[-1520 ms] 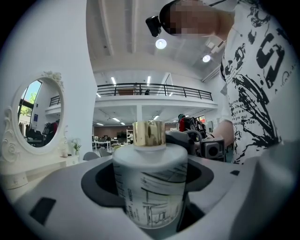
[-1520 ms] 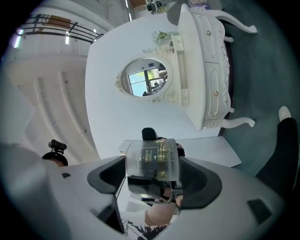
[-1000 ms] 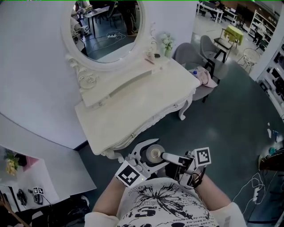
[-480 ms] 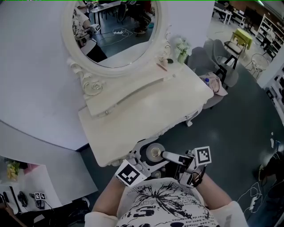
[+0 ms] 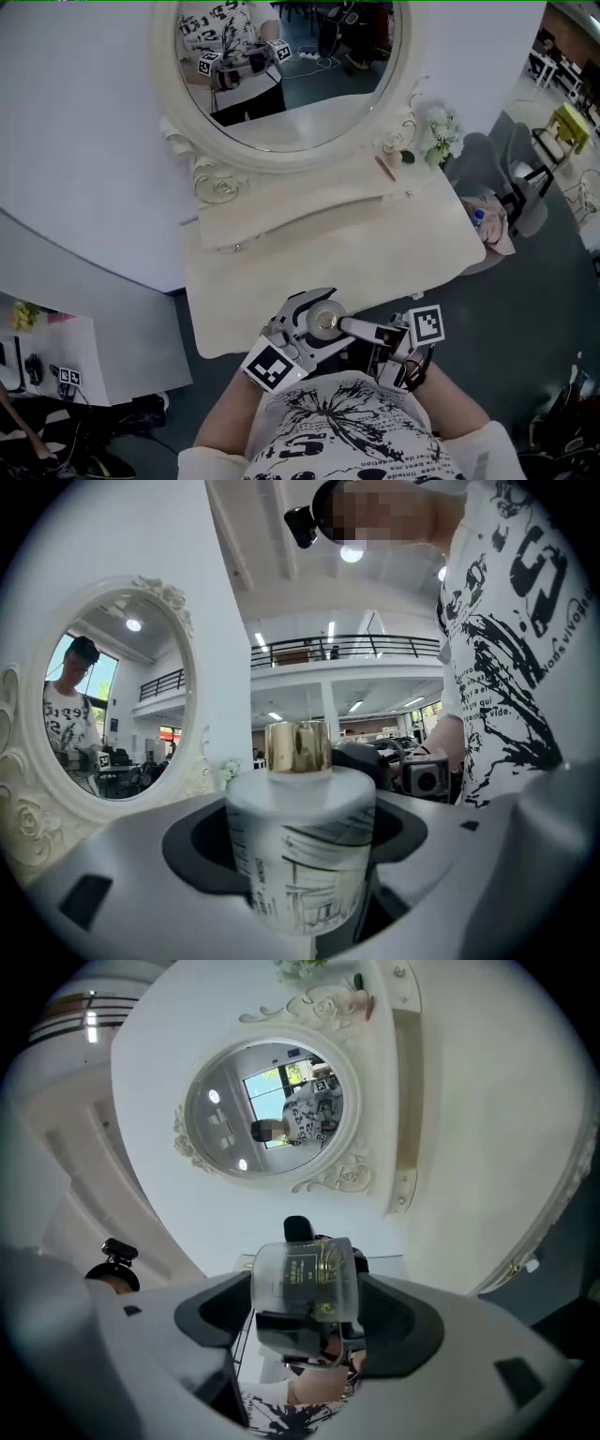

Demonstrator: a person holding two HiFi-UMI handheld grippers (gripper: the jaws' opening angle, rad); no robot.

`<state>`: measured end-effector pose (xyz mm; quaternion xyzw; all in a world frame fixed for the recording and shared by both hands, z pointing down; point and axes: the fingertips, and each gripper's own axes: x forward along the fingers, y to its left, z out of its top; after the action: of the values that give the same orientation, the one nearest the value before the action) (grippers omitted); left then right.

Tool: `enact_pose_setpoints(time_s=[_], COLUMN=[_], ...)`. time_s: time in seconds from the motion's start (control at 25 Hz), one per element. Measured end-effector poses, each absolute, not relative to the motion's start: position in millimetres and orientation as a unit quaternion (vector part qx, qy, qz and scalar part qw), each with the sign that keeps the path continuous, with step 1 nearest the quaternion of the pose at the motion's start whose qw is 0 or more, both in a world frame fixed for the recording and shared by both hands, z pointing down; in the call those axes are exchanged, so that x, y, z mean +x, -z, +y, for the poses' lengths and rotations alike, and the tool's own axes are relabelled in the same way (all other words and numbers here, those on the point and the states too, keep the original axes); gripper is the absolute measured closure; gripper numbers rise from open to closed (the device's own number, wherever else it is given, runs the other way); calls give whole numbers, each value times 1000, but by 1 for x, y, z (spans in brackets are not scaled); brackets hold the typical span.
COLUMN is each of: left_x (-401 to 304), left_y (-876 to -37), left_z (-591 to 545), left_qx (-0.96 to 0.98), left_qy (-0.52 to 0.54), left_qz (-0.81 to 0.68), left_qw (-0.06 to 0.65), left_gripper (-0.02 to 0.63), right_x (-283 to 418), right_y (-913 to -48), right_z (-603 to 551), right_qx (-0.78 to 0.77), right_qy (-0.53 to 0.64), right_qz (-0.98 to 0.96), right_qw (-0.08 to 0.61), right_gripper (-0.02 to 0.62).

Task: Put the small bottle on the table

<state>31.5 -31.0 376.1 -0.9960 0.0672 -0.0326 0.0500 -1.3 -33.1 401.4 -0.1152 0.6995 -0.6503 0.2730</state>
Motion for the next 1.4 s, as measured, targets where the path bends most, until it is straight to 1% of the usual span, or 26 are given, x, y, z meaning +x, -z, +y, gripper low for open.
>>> enact_pose_setpoints(time_s=[0.28,0.48,0.68,0.88,1.16,1.24,1.4], left_x=[87,117,133,139,135,131,125], left_y=[-379,-385,-406,-433,-481,-500,-535], left_z=[-98,-133,-157,-175,-190,-195,-197], left_qx=[-986,-979,-971,-965,-964,-961,-957], left_qy=[41,41,56,72,102,120,148], left_qz=[153,189,229,251,247,248,245], left_qw=[46,63,37,13,-16,-25,-39], left_gripper=[255,255,255,255,255,255,255], right_x=[54,83,101,108,104,102,100], right_y=[-403,-410,-427,-451,-496,-512,-545], right_z=[-94,-127,-147,-163,-178,-183,-188], right_qx=[-54,-19,3,3,-5,-20,-58], right_qy=[676,677,696,706,713,711,704], right_qz=[704,716,701,694,689,693,704], right_qw=[212,170,156,143,131,117,69], right_gripper=[238,238,238,238,238,239,241])
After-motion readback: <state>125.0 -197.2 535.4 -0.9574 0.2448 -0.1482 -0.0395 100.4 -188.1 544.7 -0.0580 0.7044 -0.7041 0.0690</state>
